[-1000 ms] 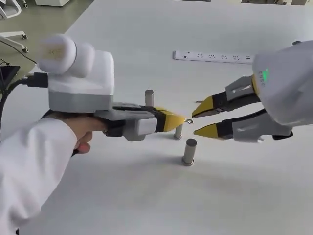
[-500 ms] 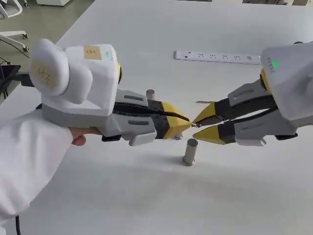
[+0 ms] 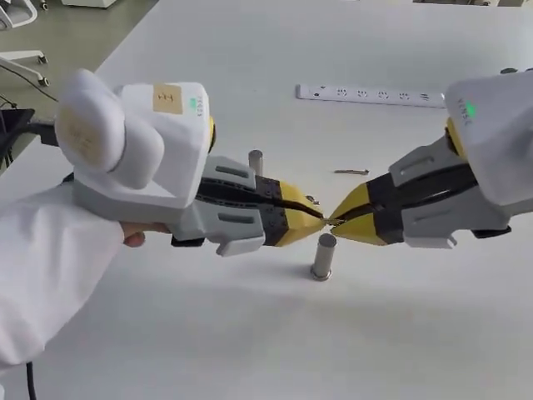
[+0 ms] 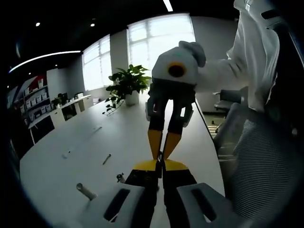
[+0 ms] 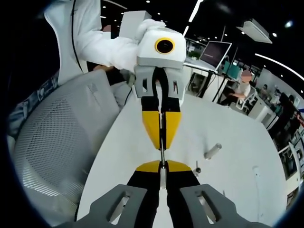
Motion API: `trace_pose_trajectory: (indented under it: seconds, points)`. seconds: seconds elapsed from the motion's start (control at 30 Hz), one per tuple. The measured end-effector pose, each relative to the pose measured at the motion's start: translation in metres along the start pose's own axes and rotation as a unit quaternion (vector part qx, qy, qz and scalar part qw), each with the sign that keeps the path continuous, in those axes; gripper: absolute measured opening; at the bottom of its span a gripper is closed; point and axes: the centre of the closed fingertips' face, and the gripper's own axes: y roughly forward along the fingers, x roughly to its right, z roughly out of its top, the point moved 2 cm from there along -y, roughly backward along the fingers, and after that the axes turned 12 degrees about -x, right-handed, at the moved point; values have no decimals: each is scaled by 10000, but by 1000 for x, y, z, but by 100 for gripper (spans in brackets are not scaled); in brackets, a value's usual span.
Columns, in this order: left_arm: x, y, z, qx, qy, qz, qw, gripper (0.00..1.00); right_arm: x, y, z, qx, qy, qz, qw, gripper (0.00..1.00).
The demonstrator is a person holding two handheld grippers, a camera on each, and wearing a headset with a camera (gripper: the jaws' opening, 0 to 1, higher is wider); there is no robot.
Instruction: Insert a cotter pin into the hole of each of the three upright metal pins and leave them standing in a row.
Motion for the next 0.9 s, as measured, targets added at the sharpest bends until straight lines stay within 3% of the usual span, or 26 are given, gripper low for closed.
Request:
trace_pose_trajectory:
  seconds: [0.23,0.47,0.67,0.83,0.9]
  points:
    - [3,4,0,-76,11,-76,9999,1,-3,0,-5,-70,91,61,9999,0]
    - [2,8,4,28,-91,-120,9999,3,-5,-4,-8,-8,285,10,9996,0]
    - [-3,19,1,-27,-128,39,9999,21,5,-5,-25,-115,593,-213,9979,0]
    - [-13,31,-11,-79,-256,382,9989,33,11,-5,-44,-235,903,-368,9950,0]
    - [-13,38,-18,-71,-435,365,9984,33,9,-4,-51,-306,1041,-390,9933,0]
